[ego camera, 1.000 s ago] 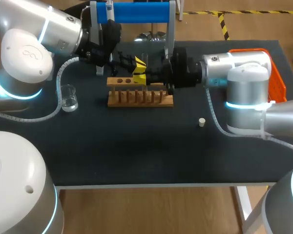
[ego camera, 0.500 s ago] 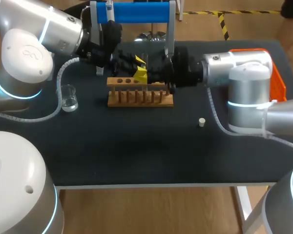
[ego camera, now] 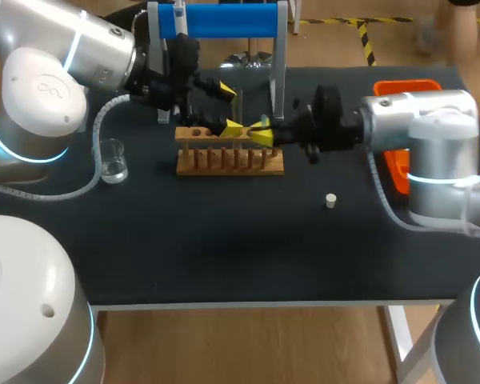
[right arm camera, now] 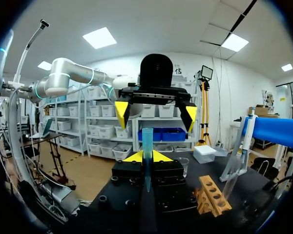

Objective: Invert the test tube, pick up the pipette, mount the tip to pipette, aspirate from beaker and dispense into the tube, eject the tip, return the pipette, and cap with the stopper.

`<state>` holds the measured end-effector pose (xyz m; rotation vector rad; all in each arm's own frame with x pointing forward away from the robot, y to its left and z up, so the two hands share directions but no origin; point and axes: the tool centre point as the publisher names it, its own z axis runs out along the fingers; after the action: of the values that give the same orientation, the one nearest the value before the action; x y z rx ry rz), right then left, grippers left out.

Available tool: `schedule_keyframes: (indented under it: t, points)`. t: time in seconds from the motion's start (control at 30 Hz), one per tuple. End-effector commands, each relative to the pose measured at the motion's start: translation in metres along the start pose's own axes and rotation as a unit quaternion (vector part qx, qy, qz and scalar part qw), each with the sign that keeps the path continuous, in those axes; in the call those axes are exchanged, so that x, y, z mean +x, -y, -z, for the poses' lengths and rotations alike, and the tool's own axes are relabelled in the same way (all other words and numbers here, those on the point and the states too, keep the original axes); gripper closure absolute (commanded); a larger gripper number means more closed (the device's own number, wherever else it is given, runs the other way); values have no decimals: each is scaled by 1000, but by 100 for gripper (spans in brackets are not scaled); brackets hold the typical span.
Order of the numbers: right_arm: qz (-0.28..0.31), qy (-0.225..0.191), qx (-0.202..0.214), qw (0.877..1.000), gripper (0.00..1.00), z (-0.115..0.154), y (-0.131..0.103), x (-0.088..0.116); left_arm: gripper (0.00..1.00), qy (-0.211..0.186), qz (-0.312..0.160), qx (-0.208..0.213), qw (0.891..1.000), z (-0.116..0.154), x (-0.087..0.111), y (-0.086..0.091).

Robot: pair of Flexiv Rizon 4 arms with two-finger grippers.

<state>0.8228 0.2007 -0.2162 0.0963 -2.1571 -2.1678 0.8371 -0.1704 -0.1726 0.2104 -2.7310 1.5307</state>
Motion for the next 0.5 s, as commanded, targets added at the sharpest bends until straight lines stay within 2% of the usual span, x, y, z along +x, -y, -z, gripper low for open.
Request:
schedule_keyframes:
  t: [0.03,0.27,0.5]
  points:
    - [3,9,5,1000,100,51,-4,24,0,0,1,-1,1000,0,0,0]
    - [9,22,2,1000,100,100,1,43,0,0,1,-1,1000,0,0,0]
    - [12,29,1,1000,100,134,13,55,0,0,1,-1,1000,0,0,0]
